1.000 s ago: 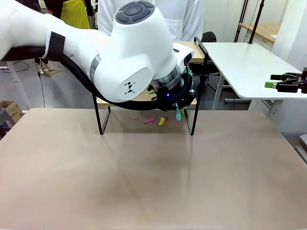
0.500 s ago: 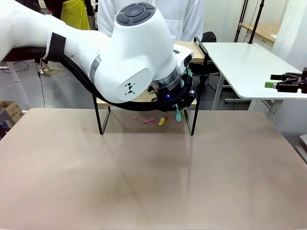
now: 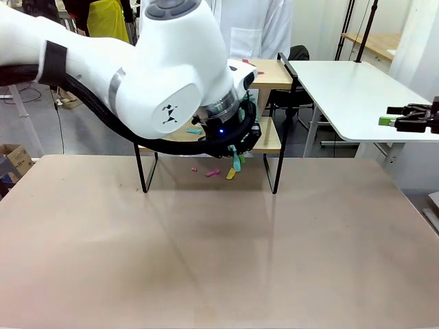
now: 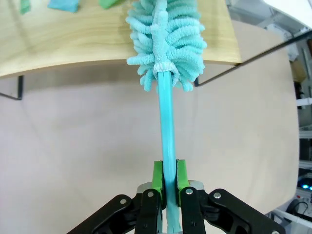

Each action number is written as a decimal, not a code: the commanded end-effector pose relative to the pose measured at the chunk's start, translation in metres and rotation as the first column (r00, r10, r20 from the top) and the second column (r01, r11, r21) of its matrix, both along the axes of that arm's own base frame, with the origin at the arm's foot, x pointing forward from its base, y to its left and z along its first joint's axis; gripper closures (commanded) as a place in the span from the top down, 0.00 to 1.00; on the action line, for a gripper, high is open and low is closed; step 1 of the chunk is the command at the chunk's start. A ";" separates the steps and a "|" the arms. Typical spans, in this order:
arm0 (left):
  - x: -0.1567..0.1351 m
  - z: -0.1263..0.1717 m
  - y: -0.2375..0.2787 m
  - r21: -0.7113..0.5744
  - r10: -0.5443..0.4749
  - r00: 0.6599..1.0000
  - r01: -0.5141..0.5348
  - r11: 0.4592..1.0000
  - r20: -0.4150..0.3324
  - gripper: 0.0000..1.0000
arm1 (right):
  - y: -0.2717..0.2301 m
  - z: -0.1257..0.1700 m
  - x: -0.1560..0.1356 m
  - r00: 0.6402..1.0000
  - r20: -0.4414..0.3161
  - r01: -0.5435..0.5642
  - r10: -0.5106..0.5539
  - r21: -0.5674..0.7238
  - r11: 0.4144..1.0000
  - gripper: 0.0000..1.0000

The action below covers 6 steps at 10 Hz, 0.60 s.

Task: Clean the shelf.
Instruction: Clean the specific section of the Shelf indicated by the human with the Duster.

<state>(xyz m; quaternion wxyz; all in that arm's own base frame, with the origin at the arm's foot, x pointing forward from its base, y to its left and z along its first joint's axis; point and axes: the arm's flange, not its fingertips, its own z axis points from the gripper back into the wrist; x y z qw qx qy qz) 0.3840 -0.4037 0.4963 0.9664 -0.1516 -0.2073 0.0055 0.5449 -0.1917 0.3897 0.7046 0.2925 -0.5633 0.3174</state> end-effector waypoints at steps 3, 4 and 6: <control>-0.005 -0.002 0.053 0.076 0.068 0.997 -0.066 0.995 -0.029 0.13 | 0.002 0.003 0.000 1.000 0.005 -0.003 0.003 0.000 1.000 1.00; -0.005 -0.005 0.064 0.090 0.077 0.996 -0.073 0.993 -0.035 0.13 | 0.002 0.003 0.000 1.000 0.005 -0.003 0.003 0.000 1.000 1.00; -0.007 -0.007 0.089 0.133 0.123 0.991 -0.116 0.984 -0.046 0.13 | 0.002 0.003 0.000 1.000 0.005 -0.003 0.003 0.000 1.000 1.00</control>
